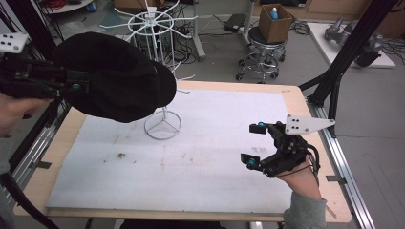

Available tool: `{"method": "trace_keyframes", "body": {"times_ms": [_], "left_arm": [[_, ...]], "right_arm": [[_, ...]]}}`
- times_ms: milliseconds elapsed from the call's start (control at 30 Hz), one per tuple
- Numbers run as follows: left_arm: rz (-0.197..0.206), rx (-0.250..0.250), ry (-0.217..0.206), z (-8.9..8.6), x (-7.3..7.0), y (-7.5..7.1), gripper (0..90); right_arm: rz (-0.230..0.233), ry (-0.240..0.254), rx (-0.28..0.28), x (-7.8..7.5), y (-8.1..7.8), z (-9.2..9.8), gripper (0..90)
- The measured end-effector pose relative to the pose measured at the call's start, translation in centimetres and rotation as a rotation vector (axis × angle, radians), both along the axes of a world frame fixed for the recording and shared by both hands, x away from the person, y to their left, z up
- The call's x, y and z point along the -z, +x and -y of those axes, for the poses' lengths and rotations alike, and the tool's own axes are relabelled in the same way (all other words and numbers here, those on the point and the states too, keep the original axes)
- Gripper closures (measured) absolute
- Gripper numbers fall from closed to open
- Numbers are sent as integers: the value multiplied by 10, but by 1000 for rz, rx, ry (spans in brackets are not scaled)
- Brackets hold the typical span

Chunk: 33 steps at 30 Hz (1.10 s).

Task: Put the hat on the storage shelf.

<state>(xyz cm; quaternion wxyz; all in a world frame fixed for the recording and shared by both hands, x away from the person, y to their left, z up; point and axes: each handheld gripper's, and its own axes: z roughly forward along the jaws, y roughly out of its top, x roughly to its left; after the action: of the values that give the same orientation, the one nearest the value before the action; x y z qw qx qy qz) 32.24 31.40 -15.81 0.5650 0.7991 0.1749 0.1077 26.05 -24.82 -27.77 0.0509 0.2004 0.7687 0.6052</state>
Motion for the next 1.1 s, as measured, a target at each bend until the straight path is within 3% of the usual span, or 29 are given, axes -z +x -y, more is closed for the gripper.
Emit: {"method": "trace_keyframes", "body": {"times_ms": [33, 133, 233, 267, 367, 733, 933, 1100], "left_arm": [[-1, 1, 1, 0, 0, 0, 587], [-14, -5, 3, 0, 2, 1, 448], [-12, -19, 1, -2, 3, 0, 406], [-15, -22, -1, -2, 3, 1, 347], [-27, -29, -1, -4, 3, 1, 307], [5, -25, 15, -5, 3, -14, 195], [39, -41, 0, -10, 3, -31, 139], [51, -22, -43, -13, 13, -45, 136]], "right_arm": [[0, 0, 0, 0, 0, 0, 7], [0, 0, 1, 0, 0, 0, 7], [0, 1, 2, 0, 1, 0, 7], [-4, -2, 1, 1, 1, -1, 7], [-4, -4, 1, 1, 2, -2, 7], [-7, 3, 2, 1, 0, 0, 8], [6, 15, 15, 0, 0, 4, 7], [12, 28, 29, -1, -1, 9, 7]]}}
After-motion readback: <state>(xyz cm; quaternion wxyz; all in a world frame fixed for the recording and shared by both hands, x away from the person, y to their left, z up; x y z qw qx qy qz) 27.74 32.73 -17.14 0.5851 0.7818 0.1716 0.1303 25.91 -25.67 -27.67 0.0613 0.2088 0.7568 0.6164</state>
